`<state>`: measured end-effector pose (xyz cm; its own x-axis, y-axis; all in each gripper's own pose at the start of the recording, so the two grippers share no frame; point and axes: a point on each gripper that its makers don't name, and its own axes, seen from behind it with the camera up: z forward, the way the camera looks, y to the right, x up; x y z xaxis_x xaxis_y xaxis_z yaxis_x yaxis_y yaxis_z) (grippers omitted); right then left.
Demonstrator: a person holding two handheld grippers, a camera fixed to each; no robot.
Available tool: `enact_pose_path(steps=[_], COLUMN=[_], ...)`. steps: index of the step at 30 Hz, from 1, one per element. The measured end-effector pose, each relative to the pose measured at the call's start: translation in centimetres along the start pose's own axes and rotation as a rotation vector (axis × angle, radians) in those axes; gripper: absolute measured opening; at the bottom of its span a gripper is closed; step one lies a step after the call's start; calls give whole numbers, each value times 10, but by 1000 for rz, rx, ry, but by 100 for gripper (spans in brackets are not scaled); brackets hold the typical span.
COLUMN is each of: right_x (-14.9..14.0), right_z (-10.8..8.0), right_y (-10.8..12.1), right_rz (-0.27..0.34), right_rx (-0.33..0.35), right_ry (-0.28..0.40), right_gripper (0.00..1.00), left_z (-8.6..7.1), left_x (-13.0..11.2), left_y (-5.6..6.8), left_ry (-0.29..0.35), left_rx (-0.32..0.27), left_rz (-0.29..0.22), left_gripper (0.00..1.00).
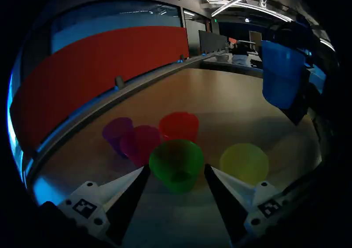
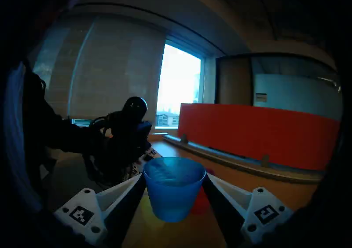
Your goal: Pour water
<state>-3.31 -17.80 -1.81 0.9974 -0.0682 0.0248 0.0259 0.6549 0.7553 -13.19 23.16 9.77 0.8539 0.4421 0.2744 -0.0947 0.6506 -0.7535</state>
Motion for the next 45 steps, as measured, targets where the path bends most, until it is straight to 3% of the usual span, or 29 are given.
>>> enact_pose_path(steps=[23,38,45], right_x=[-8,-7,-7], right_z=[0,0,1], right_y=[5,5,6], right_rz=[5,9,11], right_rx=[-4,-9,-13], right_ry=[-6,-1,0], right_gripper=[91,91,91], left_z=[20,20,11], left_x=[1,3,20], left_y=[-2,-5,-8], left_ry=[-8,5,59], left_rx=[3,28,44], left_rz=[-9,15,-16], left_gripper=[92,89,89])
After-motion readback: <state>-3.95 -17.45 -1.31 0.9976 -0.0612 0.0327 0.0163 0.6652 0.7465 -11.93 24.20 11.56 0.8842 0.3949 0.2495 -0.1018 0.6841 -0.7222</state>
